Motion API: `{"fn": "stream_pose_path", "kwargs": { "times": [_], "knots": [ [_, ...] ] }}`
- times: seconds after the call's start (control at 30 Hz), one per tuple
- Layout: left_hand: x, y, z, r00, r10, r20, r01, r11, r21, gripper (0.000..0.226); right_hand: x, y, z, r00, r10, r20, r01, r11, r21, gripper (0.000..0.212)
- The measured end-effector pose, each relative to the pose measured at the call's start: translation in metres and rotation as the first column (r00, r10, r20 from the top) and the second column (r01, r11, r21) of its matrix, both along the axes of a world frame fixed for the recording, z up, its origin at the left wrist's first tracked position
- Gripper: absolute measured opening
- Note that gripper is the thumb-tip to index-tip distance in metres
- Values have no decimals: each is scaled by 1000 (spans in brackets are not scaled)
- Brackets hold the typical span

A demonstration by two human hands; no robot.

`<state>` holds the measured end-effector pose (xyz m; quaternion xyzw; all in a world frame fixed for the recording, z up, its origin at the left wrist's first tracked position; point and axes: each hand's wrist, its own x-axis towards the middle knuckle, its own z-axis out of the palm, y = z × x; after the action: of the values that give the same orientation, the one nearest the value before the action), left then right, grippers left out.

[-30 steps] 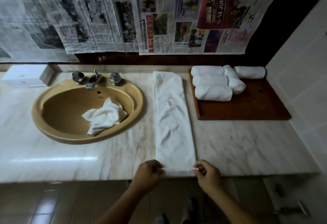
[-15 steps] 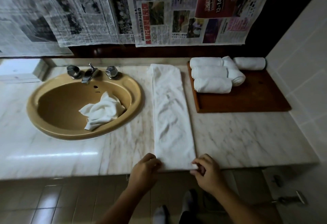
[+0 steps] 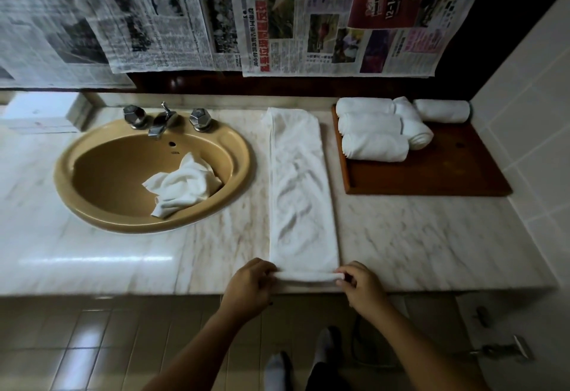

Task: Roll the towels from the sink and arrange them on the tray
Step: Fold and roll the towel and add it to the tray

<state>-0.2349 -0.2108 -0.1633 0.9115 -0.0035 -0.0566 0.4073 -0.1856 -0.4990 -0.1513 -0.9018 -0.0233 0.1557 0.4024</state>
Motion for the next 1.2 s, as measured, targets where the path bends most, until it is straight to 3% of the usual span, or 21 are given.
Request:
{"fn": "stream_pose_path", "kwargs": {
  "times": [0.1, 0.23, 0.43, 0.57, 0.63, 0.73, 0.93, 1.1, 1.2],
  "knots": [
    [7, -2, 1, 997, 72, -43, -72, 997, -19, 18, 5, 1, 5, 991, -51, -128, 55, 998, 27, 12],
    [14, -4, 0, 986, 130, -107, -133, 991, -15, 17, 10, 6, 9, 978, -135, -160, 128, 990, -53, 10],
    [13, -9, 6, 966, 202, -161, -212, 976, -51, 16, 10, 15, 5, 964, -254, -72, 244, 962, -125, 32],
    [10, -12, 6, 955, 244, -168, -259, 963, -76, 10, 6, 20, 8, 963, -271, 8, 269, 952, -146, 30],
    [9, -14, 8, 958, 243, -156, -253, 966, -50, 10, 3, 22, 9, 961, -271, 47, 274, 958, -84, 23],
    [10, -15, 8, 979, 187, -83, -186, 982, 19, 14, 0, 19, 7, 973, -210, 98, 213, 977, -16, 18],
    [7, -17, 5, 985, 58, 165, -81, 987, 136, 10, -3, 8, -5, 979, -33, 202, 45, 998, -54, 5],
    [-6, -10, 1, 967, -110, 230, 38, 955, 295, 24, -7, -14, -6, 934, 237, 269, -157, 945, -287, 37],
    [-11, -6, 2, 963, -188, 194, 108, 925, 364, 39, -5, -15, -5, 935, 256, 247, -178, 937, -299, 40]
  ]
}}
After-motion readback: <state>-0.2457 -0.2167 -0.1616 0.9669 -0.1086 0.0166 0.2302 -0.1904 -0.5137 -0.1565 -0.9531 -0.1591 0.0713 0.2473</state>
